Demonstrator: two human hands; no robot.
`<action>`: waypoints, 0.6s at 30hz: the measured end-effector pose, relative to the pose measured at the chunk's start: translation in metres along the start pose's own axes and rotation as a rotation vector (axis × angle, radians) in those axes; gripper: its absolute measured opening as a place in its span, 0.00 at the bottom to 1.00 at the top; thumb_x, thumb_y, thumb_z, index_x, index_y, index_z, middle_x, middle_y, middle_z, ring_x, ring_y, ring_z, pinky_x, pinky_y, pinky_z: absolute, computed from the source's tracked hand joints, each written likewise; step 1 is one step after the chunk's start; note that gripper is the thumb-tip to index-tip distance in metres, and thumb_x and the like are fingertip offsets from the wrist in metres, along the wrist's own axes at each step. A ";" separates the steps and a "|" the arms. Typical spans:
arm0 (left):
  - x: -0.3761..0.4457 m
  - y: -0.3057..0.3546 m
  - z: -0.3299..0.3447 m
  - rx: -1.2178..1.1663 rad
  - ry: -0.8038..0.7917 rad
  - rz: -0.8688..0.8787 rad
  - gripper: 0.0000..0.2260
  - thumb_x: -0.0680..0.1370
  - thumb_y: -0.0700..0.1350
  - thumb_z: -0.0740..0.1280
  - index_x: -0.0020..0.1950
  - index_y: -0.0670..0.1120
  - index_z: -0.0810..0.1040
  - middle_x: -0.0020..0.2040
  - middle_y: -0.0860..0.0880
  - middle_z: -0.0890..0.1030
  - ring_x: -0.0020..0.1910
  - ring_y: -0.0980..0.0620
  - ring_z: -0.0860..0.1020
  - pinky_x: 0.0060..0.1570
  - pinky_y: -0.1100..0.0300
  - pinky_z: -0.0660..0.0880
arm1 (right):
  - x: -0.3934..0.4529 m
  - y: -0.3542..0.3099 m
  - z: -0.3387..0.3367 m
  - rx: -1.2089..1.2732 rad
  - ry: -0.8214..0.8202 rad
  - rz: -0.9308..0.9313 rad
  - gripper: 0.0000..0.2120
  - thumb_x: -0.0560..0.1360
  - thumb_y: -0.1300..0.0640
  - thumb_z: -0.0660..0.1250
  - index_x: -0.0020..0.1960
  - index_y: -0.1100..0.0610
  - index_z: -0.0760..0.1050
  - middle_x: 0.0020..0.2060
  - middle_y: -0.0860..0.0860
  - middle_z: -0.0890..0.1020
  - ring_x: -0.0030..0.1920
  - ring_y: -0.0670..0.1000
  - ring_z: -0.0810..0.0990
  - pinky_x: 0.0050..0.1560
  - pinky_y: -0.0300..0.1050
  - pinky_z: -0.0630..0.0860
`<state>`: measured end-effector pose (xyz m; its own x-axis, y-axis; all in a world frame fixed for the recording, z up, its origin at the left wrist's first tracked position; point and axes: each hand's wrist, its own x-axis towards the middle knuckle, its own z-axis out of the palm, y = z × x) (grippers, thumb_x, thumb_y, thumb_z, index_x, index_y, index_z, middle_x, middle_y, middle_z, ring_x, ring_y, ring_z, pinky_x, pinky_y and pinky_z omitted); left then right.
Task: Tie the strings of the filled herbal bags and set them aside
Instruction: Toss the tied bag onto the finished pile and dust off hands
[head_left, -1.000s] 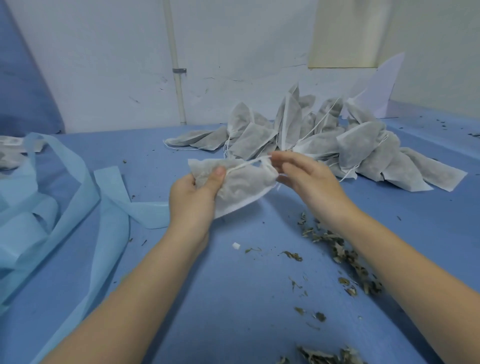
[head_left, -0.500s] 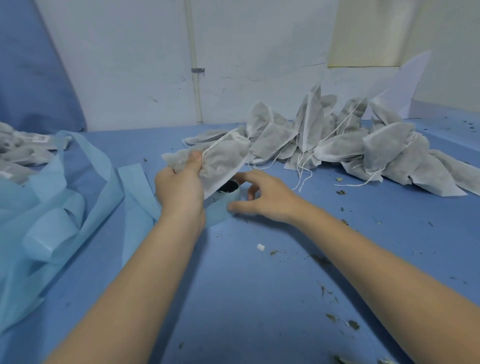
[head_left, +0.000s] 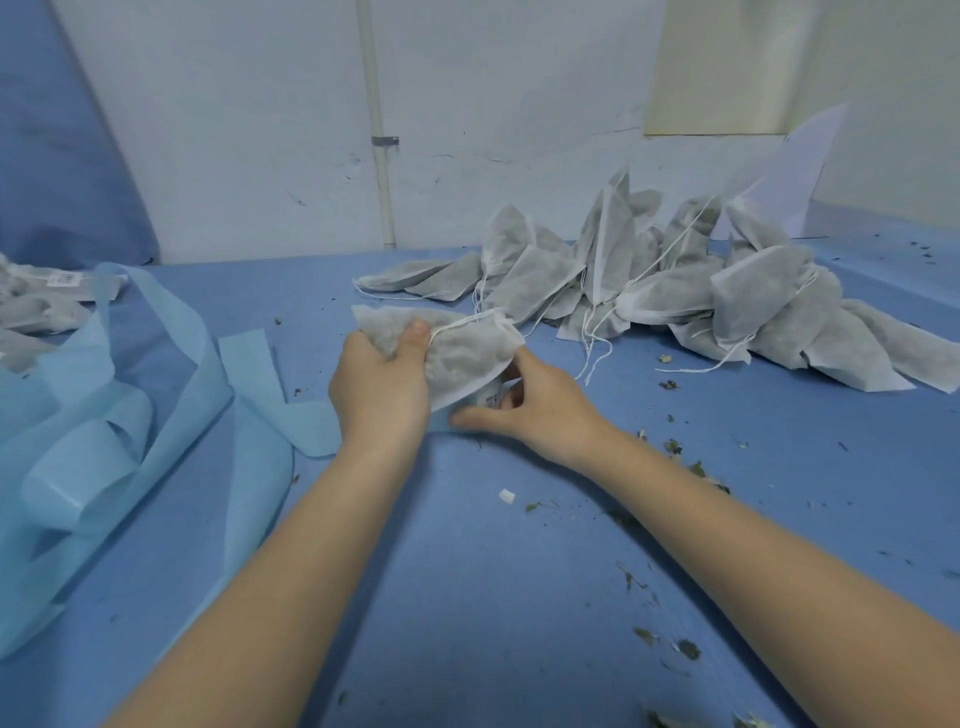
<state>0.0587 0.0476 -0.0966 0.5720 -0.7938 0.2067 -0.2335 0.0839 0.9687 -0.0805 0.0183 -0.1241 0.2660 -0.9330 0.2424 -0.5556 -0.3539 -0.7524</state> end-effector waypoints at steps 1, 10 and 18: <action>0.000 0.000 0.000 0.002 0.003 0.001 0.16 0.77 0.52 0.65 0.56 0.40 0.76 0.53 0.44 0.80 0.54 0.44 0.76 0.52 0.55 0.70 | -0.003 0.000 -0.002 0.028 -0.014 0.010 0.27 0.64 0.45 0.78 0.58 0.49 0.71 0.41 0.41 0.77 0.35 0.39 0.75 0.37 0.27 0.68; 0.001 -0.002 -0.003 0.001 -0.006 -0.020 0.15 0.78 0.52 0.65 0.54 0.39 0.74 0.50 0.44 0.78 0.53 0.44 0.76 0.51 0.54 0.70 | -0.011 0.005 -0.004 0.128 0.100 0.047 0.17 0.69 0.58 0.77 0.56 0.56 0.81 0.42 0.47 0.82 0.36 0.35 0.78 0.43 0.22 0.69; -0.001 -0.003 0.001 0.049 0.000 0.003 0.16 0.78 0.52 0.65 0.53 0.38 0.74 0.52 0.42 0.78 0.54 0.41 0.75 0.54 0.52 0.70 | -0.009 0.005 -0.001 0.119 0.256 0.050 0.06 0.66 0.60 0.78 0.39 0.54 0.81 0.34 0.49 0.84 0.35 0.42 0.80 0.40 0.25 0.71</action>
<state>0.0581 0.0474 -0.1003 0.5712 -0.7937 0.2091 -0.2729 0.0566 0.9604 -0.0868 0.0249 -0.1296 0.0247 -0.9407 0.3382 -0.4627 -0.3106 -0.8303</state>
